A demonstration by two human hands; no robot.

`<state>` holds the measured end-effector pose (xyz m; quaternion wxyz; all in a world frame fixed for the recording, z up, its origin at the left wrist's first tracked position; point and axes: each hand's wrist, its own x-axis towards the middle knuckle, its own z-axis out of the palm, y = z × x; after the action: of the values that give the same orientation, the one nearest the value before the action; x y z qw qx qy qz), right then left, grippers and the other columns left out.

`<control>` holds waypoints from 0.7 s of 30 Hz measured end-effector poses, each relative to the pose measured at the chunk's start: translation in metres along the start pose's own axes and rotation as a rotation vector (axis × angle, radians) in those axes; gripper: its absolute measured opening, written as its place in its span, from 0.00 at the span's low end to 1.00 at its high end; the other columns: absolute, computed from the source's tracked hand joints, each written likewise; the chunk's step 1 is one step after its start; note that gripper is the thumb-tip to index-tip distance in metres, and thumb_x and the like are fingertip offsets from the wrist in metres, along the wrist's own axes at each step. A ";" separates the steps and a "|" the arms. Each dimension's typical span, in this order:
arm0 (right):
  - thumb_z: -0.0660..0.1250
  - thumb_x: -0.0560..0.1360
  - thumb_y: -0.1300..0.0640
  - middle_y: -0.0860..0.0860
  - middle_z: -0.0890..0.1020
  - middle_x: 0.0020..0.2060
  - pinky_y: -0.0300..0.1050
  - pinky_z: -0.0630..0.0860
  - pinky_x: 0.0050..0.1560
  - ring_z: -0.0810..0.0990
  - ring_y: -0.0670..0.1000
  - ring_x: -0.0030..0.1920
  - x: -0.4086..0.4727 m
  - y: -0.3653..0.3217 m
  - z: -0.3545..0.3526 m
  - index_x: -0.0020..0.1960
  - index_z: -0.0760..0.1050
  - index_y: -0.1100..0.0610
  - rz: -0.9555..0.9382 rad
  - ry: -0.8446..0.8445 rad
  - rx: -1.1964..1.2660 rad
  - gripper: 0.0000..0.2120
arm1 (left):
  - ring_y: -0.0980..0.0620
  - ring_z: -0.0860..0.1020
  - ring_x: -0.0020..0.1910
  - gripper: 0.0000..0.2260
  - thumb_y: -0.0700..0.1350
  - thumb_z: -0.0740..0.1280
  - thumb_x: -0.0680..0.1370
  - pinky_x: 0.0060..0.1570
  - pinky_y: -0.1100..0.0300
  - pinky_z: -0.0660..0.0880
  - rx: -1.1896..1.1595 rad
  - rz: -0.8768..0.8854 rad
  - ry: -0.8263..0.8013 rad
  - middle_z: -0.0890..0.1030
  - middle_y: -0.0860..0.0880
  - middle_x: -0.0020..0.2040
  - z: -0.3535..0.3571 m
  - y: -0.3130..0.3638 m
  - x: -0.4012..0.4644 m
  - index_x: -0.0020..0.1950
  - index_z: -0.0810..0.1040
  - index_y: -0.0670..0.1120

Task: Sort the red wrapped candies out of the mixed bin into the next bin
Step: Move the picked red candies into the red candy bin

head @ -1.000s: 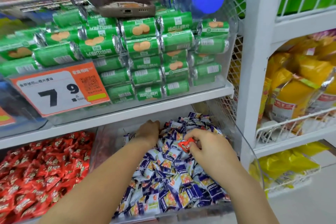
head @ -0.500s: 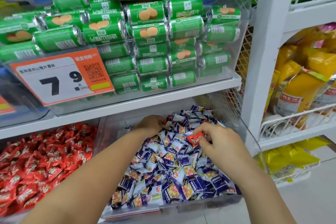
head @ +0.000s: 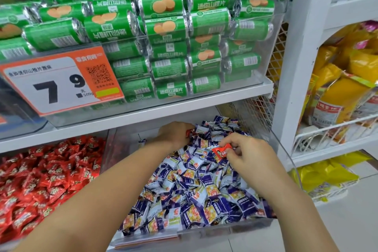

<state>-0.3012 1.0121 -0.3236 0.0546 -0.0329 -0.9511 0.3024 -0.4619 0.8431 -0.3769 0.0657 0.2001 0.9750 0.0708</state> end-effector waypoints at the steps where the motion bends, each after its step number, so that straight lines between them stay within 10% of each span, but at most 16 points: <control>1: 0.61 0.78 0.55 0.43 0.77 0.37 0.44 0.77 0.44 0.80 0.46 0.41 0.000 0.001 0.000 0.56 0.76 0.44 0.000 0.002 0.001 0.11 | 0.49 0.75 0.61 0.20 0.45 0.64 0.77 0.48 0.60 0.73 -0.013 -0.001 0.004 0.76 0.51 0.65 0.003 0.001 0.002 0.68 0.70 0.58; 15: 0.55 0.78 0.59 0.56 0.77 0.46 0.49 0.69 0.43 0.75 0.59 0.43 0.006 0.013 0.001 0.50 0.76 0.55 0.173 0.321 0.027 0.10 | 0.48 0.76 0.39 0.16 0.58 0.60 0.75 0.35 0.59 0.69 -0.035 -0.134 0.044 0.78 0.47 0.39 -0.049 0.013 -0.101 0.44 0.73 0.46; 21: 0.60 0.78 0.43 0.53 0.77 0.27 0.45 0.70 0.33 0.77 0.54 0.30 -0.014 0.001 -0.001 0.35 0.69 0.56 0.235 0.350 0.225 0.20 | 0.47 0.74 0.38 0.14 0.61 0.58 0.74 0.34 0.57 0.66 0.001 -0.182 0.212 0.73 0.51 0.34 -0.039 0.002 -0.176 0.44 0.69 0.50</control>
<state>-0.2869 1.0121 -0.3246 0.1864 -0.1887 -0.8770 0.4006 -0.3071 0.7705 -0.3211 -0.0316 0.1024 0.9906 0.0847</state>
